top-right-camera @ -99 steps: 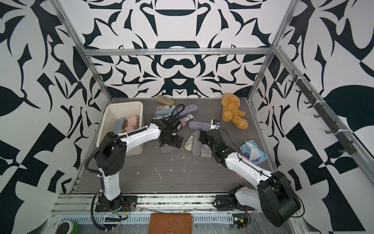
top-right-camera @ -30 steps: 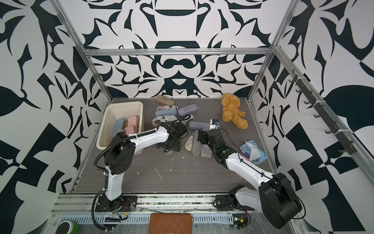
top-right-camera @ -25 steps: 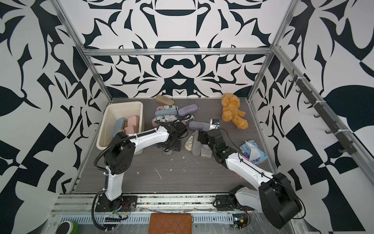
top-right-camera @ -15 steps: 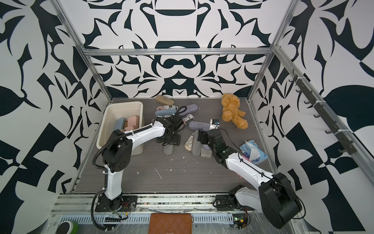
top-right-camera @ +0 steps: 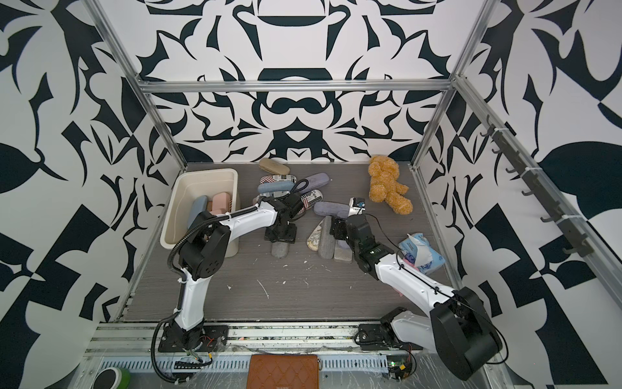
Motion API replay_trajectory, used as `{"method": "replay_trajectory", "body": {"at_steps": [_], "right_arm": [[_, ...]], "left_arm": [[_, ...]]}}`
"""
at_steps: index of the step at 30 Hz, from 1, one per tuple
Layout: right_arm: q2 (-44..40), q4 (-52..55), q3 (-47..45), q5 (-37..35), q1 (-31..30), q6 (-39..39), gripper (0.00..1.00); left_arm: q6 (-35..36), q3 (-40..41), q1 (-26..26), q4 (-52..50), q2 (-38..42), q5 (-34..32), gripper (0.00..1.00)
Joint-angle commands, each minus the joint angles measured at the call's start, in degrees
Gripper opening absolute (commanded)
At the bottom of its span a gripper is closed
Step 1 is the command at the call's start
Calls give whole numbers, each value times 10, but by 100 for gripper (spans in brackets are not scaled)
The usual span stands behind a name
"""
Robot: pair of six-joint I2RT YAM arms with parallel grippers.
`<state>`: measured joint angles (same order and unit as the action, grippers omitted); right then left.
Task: Put the glasses cases into the storage boxes
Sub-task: Pick up the glasses case at the center of the board.
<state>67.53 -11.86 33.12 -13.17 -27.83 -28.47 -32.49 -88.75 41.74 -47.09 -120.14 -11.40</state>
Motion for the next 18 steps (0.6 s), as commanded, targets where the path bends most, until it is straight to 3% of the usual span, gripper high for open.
{"method": "replay_trajectory", "body": {"at_steps": [1, 8, 13, 16, 18], "right_arm": [[-11, -17, -7, -11, 0, 3, 77], [-12, -18, -8, -11, 1, 2, 76], [-12, -19, -8, -12, 0, 0, 76], [-9, -21, -8, -8, 0, -1, 76], [-8, -22, -8, -8, 1, -2, 76]], "left_arm": [[-7, 17, -1, -7, 50, -6, 68], [25, 28, 3, 7, 139, -12, 65], [60, -39, 21, -69, 195, -44, 65], [101, -80, 4, -115, 241, -87, 66], [122, -103, -34, -149, 268, -94, 67]]}}
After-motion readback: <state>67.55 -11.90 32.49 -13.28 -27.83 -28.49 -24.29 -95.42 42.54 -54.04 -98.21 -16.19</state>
